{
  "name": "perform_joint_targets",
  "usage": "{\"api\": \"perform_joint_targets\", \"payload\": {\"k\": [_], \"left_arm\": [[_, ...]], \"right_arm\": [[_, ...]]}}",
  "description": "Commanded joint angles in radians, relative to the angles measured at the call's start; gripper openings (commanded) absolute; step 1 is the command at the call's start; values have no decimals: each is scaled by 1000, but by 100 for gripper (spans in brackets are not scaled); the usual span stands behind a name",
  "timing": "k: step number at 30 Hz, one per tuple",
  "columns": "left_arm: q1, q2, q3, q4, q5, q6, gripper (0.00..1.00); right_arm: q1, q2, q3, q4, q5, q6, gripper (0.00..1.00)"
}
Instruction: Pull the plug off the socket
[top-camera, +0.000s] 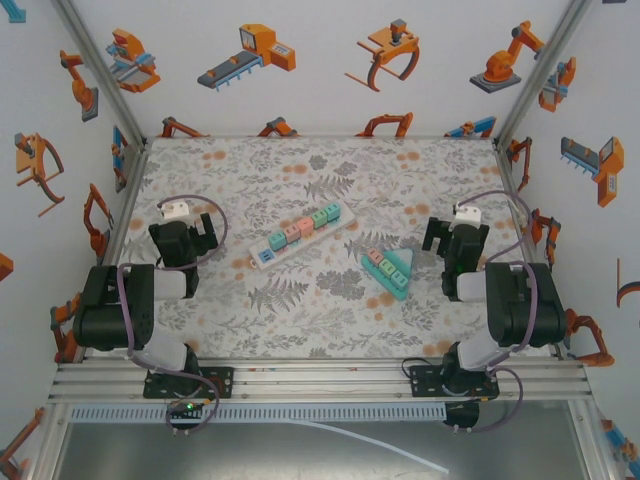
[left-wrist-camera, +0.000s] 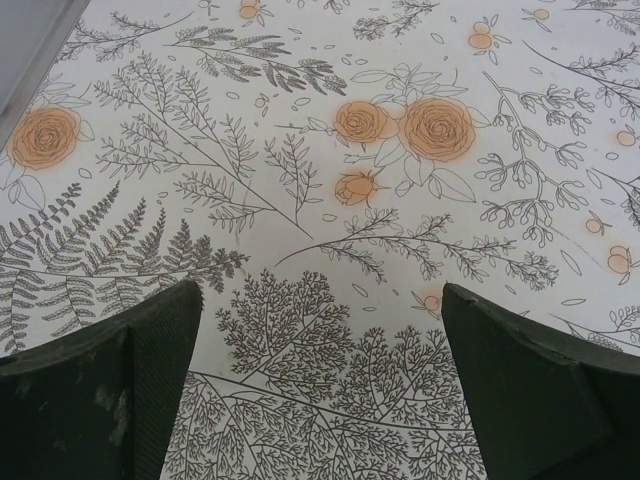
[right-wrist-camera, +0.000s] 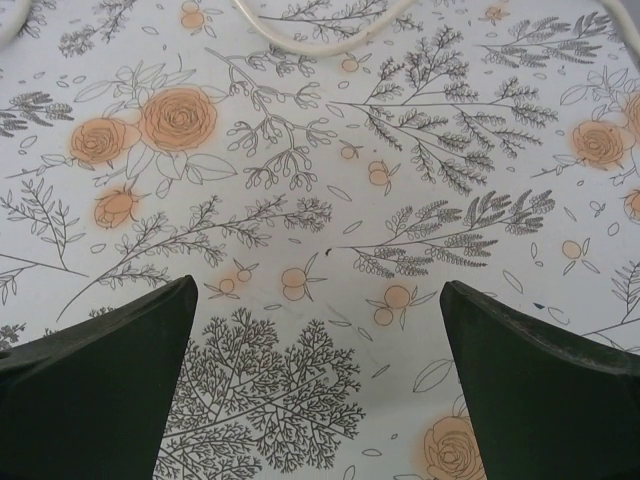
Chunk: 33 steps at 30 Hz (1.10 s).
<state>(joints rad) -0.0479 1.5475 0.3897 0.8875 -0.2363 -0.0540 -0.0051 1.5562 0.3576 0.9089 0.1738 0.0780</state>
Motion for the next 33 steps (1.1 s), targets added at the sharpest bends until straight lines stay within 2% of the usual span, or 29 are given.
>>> {"api": "perform_joint_targets", "payload": {"k": [1, 15, 16, 17, 19, 21, 23, 24, 26, 28, 29, 33], "left_arm": [[-6, -5, 2, -13, -11, -11, 97], [-5, -5, 2, -18, -12, -13, 97], [-6, -6, 2, -17, -6, -9, 97], [-6, -9, 7, -18, 21, 0, 97], [-32, -80, 33, -121, -23, 21, 97], [-82, -173, 29, -184, -117, 49, 97], [-146, -273, -13, -144, -212, 93, 97], [-170, -321, -22, -146, -221, 100, 97], [-197, -443, 14, -279, -157, 51, 97], [-214, -540, 96, -486, -78, -72, 97], [-226, -571, 125, -537, -32, -115, 97], [-347, -633, 291, -788, 168, -179, 97]], "right_arm": [[-4, -14, 12, -6, 18, 9, 99], [-3, -13, 11, -5, 18, 8, 99], [-3, -17, 6, 4, -1, 0, 99], [-3, -22, -17, 48, -71, -23, 99], [-3, -39, -46, 80, -174, -69, 99], [-4, -97, -14, -21, -141, -54, 99], [-3, -221, -37, -81, -114, -46, 99], [-2, -280, -46, -113, -115, -46, 99], [-1, -418, -29, -245, -109, 16, 99], [2, -554, 33, -466, -164, 78, 99], [5, -597, 59, -556, -193, 102, 99], [20, -709, 161, -831, -387, 130, 99]]}}
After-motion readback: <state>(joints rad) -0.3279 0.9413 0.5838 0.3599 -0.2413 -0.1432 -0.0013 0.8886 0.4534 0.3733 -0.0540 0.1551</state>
